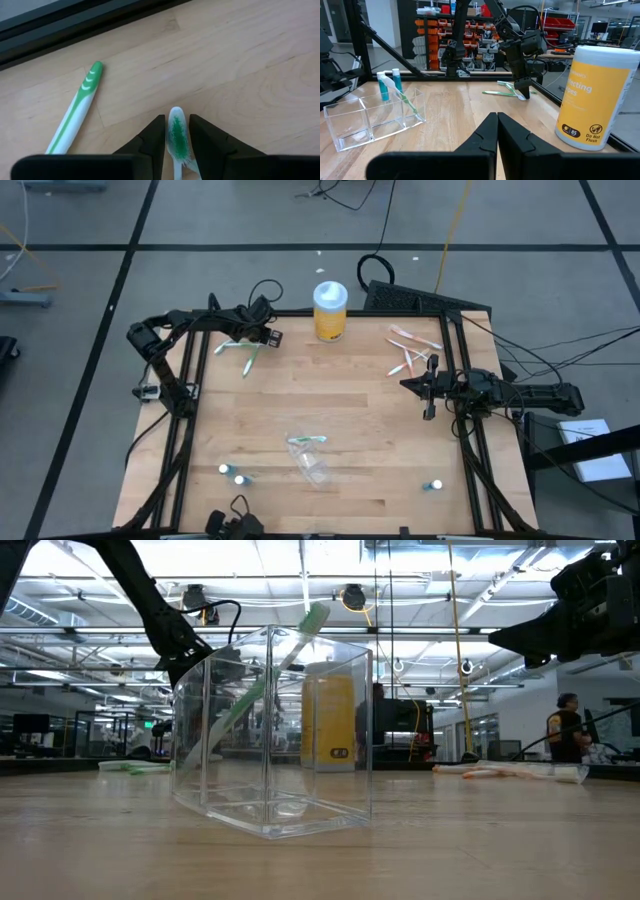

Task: Pick & Place toothbrushing station
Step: Put the green toothbrush into the transparent organizer

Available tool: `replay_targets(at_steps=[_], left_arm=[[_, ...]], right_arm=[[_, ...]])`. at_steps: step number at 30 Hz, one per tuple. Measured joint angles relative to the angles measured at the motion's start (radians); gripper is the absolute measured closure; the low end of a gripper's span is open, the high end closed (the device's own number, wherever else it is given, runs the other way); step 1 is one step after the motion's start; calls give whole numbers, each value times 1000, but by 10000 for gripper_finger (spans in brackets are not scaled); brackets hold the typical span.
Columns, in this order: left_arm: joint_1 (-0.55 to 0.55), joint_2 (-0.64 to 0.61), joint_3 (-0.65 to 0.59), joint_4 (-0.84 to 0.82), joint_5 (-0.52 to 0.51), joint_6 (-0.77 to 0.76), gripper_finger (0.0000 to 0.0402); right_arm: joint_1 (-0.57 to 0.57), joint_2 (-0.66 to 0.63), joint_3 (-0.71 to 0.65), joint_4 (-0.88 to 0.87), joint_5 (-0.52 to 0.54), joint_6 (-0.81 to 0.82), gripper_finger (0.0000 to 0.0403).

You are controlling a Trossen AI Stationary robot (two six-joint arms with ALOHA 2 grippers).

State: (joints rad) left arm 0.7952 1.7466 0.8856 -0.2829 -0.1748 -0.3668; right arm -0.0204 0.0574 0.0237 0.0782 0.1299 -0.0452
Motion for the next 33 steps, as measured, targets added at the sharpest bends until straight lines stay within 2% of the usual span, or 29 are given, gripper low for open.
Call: replay_targets(at_steps=[33], left_arm=[[-20,1,0,-3,-47,-4,309]], right_arm=[[0,0,0,0,0,0,399]])
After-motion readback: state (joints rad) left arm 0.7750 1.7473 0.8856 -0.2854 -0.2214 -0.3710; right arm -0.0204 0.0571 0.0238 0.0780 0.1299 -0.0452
